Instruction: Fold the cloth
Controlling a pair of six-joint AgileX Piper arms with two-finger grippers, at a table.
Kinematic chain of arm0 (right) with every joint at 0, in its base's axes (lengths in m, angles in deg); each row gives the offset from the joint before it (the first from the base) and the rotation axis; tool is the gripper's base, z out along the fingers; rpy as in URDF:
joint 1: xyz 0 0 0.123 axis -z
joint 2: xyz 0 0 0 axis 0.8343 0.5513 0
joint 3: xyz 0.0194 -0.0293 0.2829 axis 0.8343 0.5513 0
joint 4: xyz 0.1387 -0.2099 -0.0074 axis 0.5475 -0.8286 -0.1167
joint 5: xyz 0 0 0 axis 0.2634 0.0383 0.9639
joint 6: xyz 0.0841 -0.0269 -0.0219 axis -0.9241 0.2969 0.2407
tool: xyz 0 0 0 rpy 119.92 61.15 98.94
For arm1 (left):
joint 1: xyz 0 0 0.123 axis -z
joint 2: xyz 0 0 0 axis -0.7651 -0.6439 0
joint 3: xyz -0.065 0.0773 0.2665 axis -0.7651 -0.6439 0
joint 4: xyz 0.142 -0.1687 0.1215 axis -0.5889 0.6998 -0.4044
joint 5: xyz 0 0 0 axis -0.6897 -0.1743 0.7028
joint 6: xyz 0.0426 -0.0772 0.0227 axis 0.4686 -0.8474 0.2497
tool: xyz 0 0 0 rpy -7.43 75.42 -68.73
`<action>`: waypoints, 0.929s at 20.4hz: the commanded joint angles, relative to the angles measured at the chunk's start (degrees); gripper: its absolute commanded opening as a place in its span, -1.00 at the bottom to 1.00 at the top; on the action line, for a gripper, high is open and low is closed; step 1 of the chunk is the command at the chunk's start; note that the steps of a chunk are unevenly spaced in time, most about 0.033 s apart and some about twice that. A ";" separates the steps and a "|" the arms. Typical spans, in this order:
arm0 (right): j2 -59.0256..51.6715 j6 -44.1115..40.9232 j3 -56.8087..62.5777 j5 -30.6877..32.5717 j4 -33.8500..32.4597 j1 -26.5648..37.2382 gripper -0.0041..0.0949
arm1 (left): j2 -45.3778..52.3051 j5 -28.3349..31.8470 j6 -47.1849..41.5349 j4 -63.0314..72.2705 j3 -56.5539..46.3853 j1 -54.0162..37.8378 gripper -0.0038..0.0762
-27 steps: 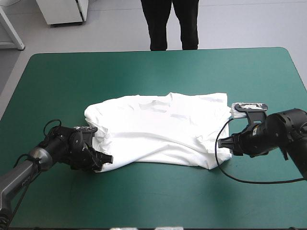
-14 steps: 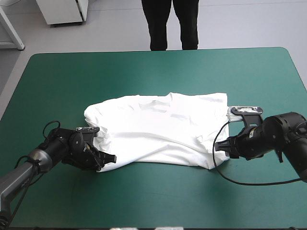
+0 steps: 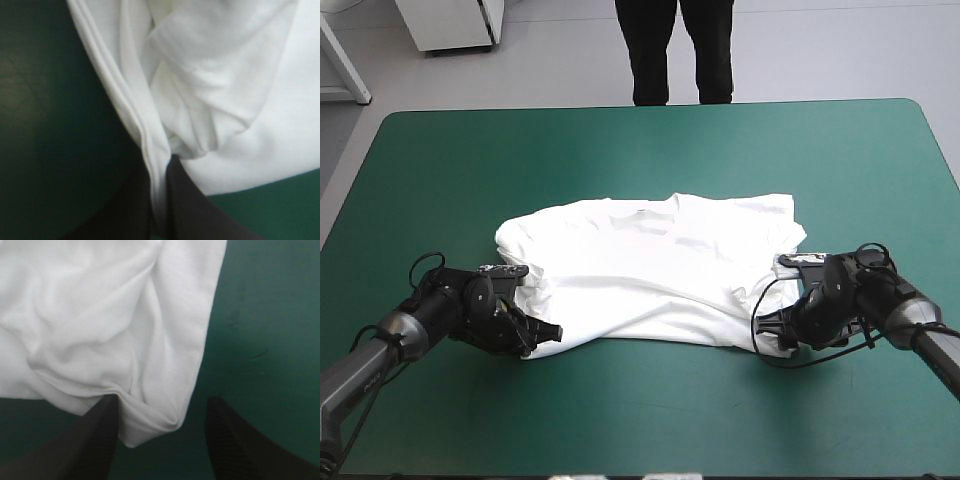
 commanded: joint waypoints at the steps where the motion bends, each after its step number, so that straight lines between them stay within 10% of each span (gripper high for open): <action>1: -0.91 -1.58 1.57 -3.94 -1.09 -0.10 -0.11 | 0.21 -0.39 0.18 -1.71 -0.04 0.02 -0.93; 7: 0.30 -2.46 5.98 -5.79 -0.19 -0.10 -0.26 | 0.21 0.40 0.58 -1.82 -0.04 0.02 -0.93; 10: -0.16 -2.46 5.22 -3.50 1.27 -0.10 -0.96 | 0.21 0.05 0.58 -1.82 0.88 0.02 -0.93; 19: -3.95 -1.63 -11.33 6.01 -0.94 -0.10 -0.95 | 0.21 -8.21 1.84 -7.96 13.70 0.02 -0.93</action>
